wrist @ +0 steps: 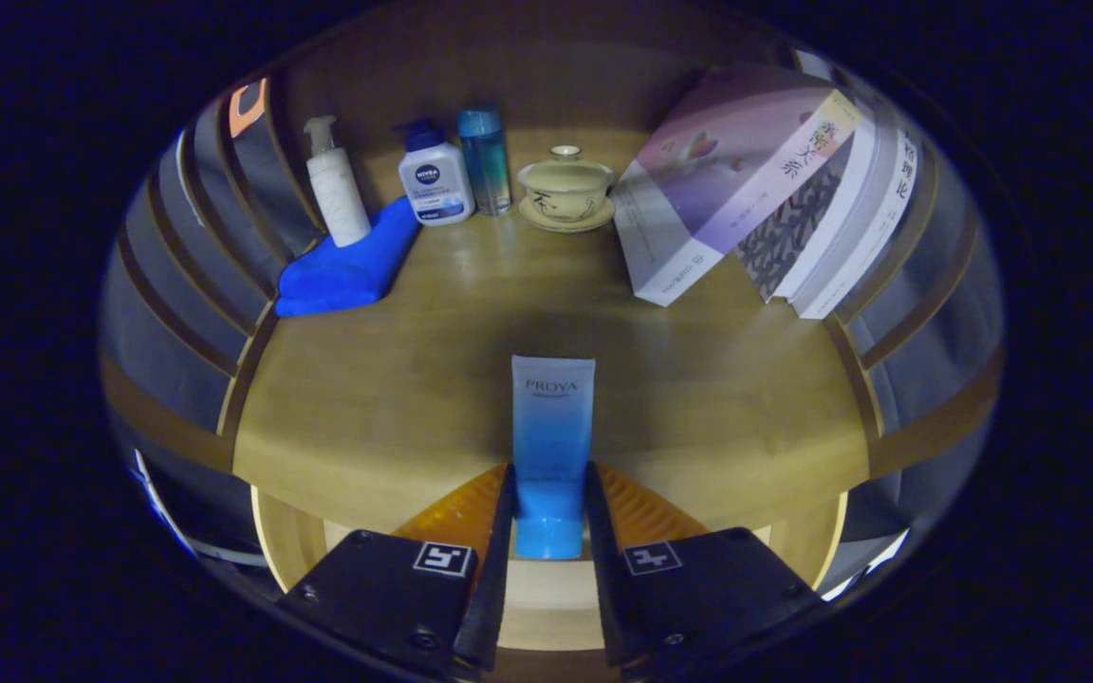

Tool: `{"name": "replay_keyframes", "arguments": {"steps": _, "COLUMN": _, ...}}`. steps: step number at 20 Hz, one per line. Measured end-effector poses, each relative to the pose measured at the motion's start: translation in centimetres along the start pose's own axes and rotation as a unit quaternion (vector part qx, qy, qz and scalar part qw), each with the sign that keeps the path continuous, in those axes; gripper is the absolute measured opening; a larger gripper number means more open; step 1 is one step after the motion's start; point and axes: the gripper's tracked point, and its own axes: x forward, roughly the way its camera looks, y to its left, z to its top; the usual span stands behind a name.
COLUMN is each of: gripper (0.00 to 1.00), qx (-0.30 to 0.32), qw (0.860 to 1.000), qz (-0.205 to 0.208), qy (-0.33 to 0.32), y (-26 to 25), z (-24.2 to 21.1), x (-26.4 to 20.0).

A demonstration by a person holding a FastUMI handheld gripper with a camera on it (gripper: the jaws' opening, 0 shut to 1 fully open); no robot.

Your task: Pull open the drawer, take out the items inside it, and place them on the countertop above the cabinet.

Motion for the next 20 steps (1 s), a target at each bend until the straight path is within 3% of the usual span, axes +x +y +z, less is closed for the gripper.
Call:
{"name": "replay_keyframes", "arguments": {"steps": 4, "gripper": 0.5, "qx": 0.02, "qw": 1.0, "qz": 0.01, "qy": -0.021, "y": 0.1, "z": 0.1, "x": 0.2}}
{"name": "replay_keyframes", "arguments": {"steps": 8, "gripper": 0.7, "qx": 0.034, "qw": 0.996, "qz": 0.009, "qy": -0.076, "y": -0.1, "z": 0.7, "x": -1.6}}
{"name": "replay_keyframes", "arguments": {"steps": 12, "gripper": 0.67, "qx": 0.037, "qw": 0.988, "qz": 0.023, "qy": -0.147, "y": 0.1, "z": 0.7, "x": -4.8}}
{"name": "replay_keyframes", "arguments": {"steps": 14, "gripper": 0.7, "qx": 0.02, "qw": 0.982, "qz": 0.022, "qy": -0.188, "y": 0.1, "z": 0.4, "x": -6.5}}
{"name": "replay_keyframes", "arguments": {"steps": 15, "gripper": 0.8, "qx": 0.014, "qw": 0.977, "qz": 0.023, "qy": -0.211, "y": 0.3, "z": 0.1, "x": -7.6}}
{"name": "replay_keyframes", "arguments": {"steps": 20, "gripper": 0.85, "qx": 0.026, "qw": 0.952, "qz": 0.047, "qy": -0.301, "y": 0.6, "z": -3.3, "x": -12.3}}
